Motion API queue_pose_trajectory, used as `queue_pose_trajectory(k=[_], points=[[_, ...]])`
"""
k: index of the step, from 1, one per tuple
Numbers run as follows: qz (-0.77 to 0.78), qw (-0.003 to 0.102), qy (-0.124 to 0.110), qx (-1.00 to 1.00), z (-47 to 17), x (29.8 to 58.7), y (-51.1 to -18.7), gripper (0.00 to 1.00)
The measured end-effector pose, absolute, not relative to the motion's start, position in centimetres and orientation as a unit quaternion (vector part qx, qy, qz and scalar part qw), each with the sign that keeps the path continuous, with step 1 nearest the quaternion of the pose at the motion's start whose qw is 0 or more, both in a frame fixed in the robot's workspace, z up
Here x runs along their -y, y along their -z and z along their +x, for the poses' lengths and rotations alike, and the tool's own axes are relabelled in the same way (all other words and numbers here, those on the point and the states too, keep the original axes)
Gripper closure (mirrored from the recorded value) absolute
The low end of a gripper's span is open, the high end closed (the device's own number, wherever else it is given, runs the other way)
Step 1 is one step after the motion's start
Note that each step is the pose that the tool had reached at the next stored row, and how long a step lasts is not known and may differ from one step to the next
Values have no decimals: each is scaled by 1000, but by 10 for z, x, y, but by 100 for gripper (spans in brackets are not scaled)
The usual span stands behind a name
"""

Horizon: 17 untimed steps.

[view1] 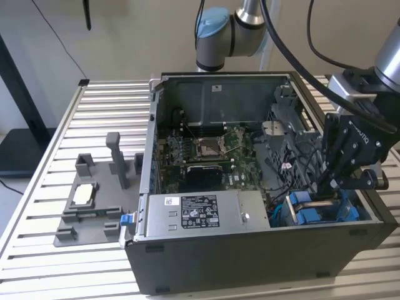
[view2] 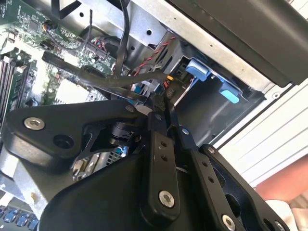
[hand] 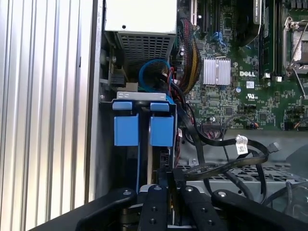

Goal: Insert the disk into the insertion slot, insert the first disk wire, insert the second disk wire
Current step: 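Insert the second disk wire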

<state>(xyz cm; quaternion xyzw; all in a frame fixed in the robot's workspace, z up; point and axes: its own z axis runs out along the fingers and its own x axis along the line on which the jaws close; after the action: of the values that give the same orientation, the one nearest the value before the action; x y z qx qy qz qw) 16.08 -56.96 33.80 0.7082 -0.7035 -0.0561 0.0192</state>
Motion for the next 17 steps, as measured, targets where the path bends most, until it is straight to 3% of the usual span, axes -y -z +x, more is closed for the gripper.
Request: queue_pose_trajectory(k=[17], points=[[708,17,58,703,161,573,-342,84]])
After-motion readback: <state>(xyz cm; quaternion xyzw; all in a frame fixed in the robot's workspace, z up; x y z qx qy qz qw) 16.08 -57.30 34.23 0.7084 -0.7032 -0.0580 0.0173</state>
